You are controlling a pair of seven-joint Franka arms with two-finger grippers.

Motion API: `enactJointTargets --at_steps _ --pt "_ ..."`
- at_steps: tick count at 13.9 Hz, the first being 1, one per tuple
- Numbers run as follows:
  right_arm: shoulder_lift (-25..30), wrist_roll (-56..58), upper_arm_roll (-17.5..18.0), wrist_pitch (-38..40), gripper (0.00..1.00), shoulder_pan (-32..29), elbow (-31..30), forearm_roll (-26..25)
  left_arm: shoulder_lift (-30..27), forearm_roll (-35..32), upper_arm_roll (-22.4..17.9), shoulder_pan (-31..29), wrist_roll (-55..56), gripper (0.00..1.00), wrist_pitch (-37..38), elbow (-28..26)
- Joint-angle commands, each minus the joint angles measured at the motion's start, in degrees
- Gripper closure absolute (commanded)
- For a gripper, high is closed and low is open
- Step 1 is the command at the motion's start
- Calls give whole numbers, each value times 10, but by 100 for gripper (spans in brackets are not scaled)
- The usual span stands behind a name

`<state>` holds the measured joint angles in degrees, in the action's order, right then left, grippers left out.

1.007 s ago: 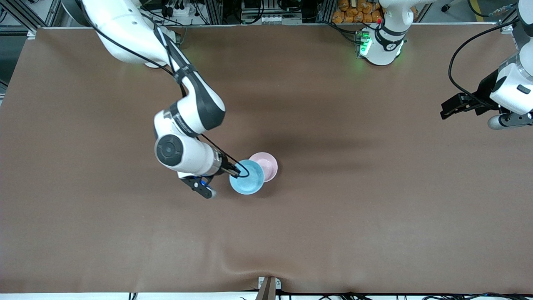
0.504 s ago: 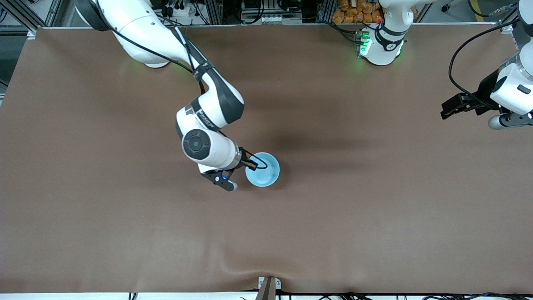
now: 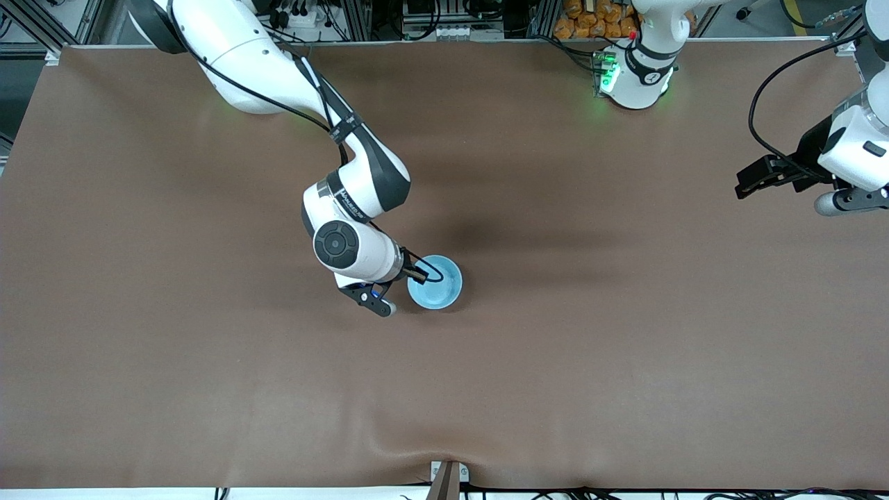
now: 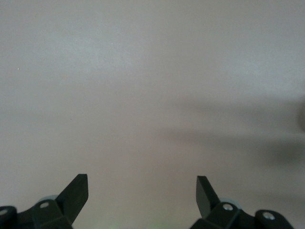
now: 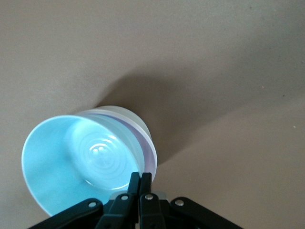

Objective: Stack pink and blue bowls on white bowl

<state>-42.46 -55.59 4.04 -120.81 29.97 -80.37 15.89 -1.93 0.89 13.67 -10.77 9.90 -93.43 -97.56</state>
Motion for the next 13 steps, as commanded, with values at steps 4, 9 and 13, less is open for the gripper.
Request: enactJointTargets --at_steps 4,9,13 --pt "9 7 -3 -36 100 9 -39 2 -12 13 2 -7 -17 0 3 -3" --pt "11 2 -2 -28 0 2 -29 6 -13 13 2 -7 -17 0 3 -2" --pt "36 -3 -4 49 0 -3 6 8 -10 13 2 -6 -17 0 3 3"
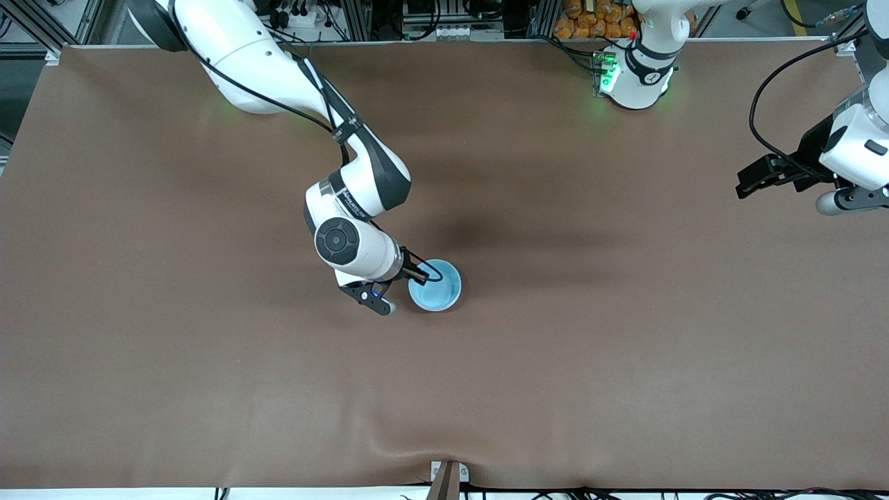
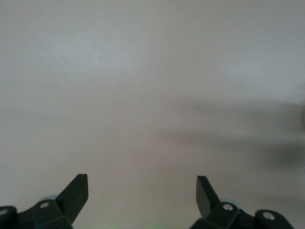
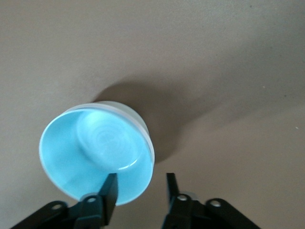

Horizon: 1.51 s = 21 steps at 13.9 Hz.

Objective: Stack pink and blue bowls on white bowl

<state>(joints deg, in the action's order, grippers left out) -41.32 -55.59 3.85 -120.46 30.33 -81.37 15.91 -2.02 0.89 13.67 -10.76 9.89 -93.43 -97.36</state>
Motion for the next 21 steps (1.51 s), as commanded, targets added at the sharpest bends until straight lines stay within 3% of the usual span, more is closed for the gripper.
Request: enactJointTargets --at_steps 1,4,9,11,15,19,21 --pt "29 -1 -2 76 0 -18 35 6 -9 13 2 -6 -17 0 3 1" --pt "32 12 -3 172 0 -68 118 2 -11 13 2 -6 -17 0 3 2" --pt "43 88 -1 283 0 -170 197 2 -13 13 5 -6 -19 0 28 21" --pt "69 167 -4 324 0 -208 202 -3 -13 13 4 -6 -25 0 50 38" --pt "125 203 0 388 0 -236 201 -105 -14 13 7 -2 -30 0 58 40" --pt "211 347 -1 418 0 -268 193 -127 -23 13 7 -1 -32 0 66 40" --pt "228 346 -3 435 0 -276 190 -146 -25 13 6 -1 -32 0 67 40"
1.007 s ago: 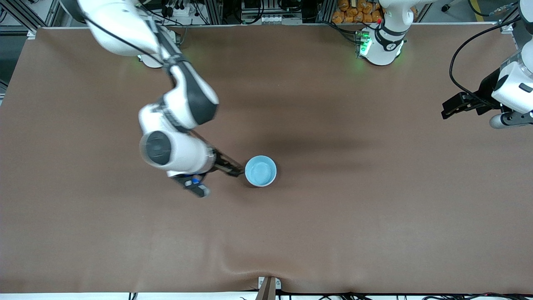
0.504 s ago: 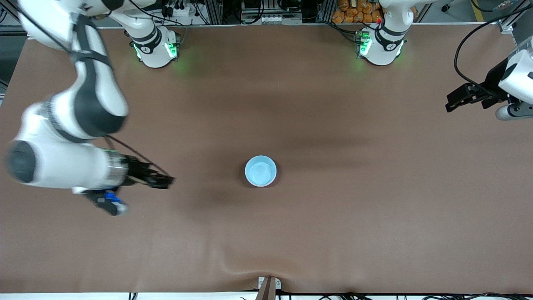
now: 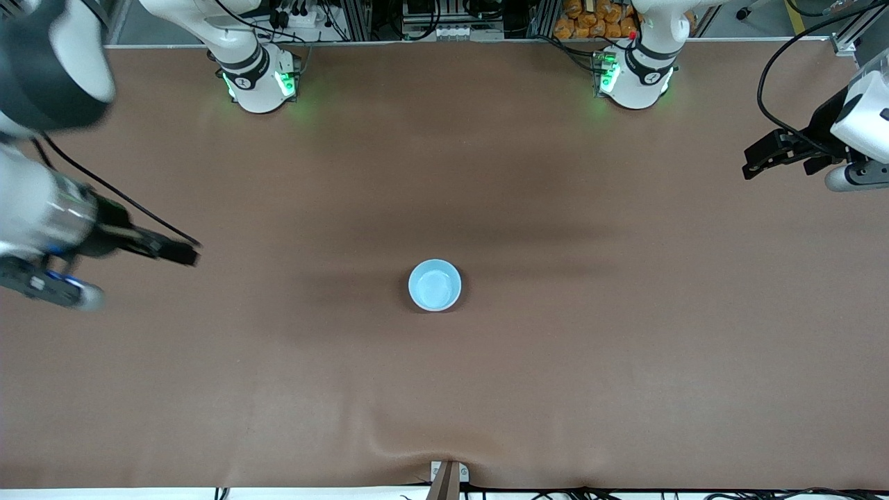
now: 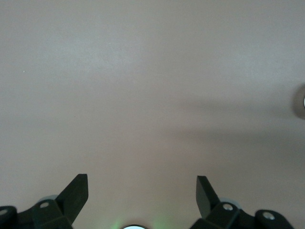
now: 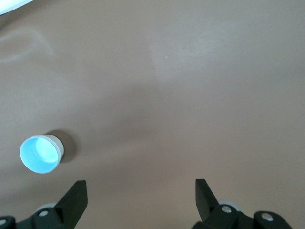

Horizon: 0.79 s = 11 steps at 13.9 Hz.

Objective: Stack pink and blue bowls on white bowl

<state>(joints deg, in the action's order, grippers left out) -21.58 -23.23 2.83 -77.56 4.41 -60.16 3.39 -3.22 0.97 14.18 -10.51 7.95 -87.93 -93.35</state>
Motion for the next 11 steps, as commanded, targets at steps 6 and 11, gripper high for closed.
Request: enactJointTargets --at_steps 6,11 --pt "173 21 8 -50 0 -27 -207 -24 -13 12 4 -4 -12 0 11 0" --pt "232 33 10 -72 0 -27 -287 -27 -13 12 4 -5 -12 0 11 0"
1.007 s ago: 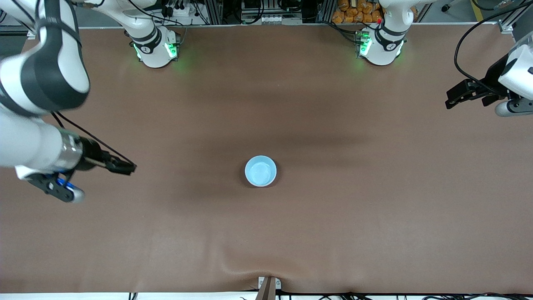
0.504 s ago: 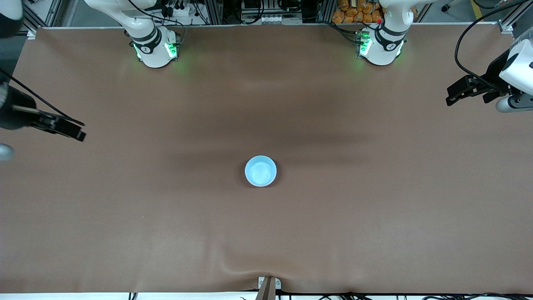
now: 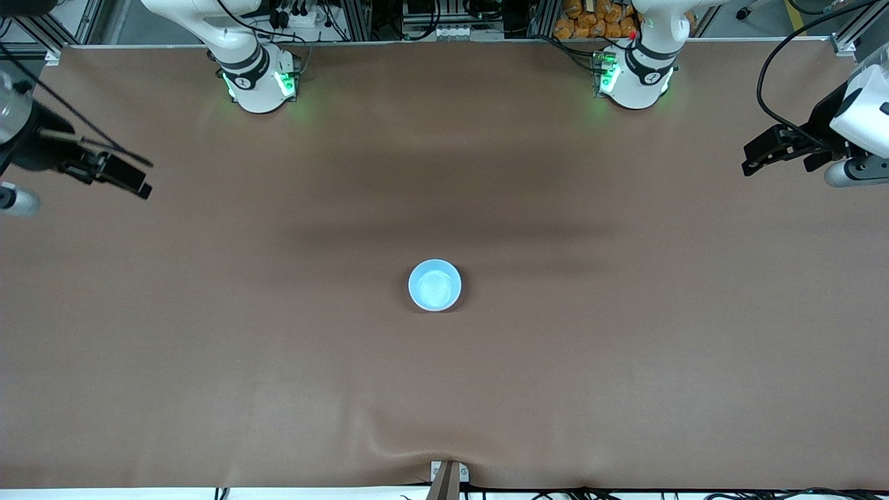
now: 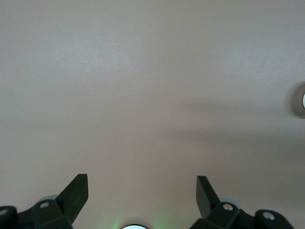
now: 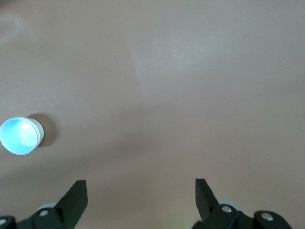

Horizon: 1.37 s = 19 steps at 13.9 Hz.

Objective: Stack pink and blue bowls on white bowl

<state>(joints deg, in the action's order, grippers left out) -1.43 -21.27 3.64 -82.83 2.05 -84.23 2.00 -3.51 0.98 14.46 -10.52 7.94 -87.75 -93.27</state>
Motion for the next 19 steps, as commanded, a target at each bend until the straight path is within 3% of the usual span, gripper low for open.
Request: enactJointTargets --at_steps 1,6,10,19 --pt "30 41 1 -28 0 -4 -46 -16 -11 12 1 -5 -12 0 9 -1" --pt "37 69 3 -53 0 1 -65 -18 -12 12 1 -6 -13 0 10 -1" --pt "20 70 2 -51 0 -3 -24 -20 -15 12 1 -6 -13 0 10 -1" --pt "19 76 2 -50 0 -1 -8 -45 -13 11 -1 -9 -21 0 14 20"
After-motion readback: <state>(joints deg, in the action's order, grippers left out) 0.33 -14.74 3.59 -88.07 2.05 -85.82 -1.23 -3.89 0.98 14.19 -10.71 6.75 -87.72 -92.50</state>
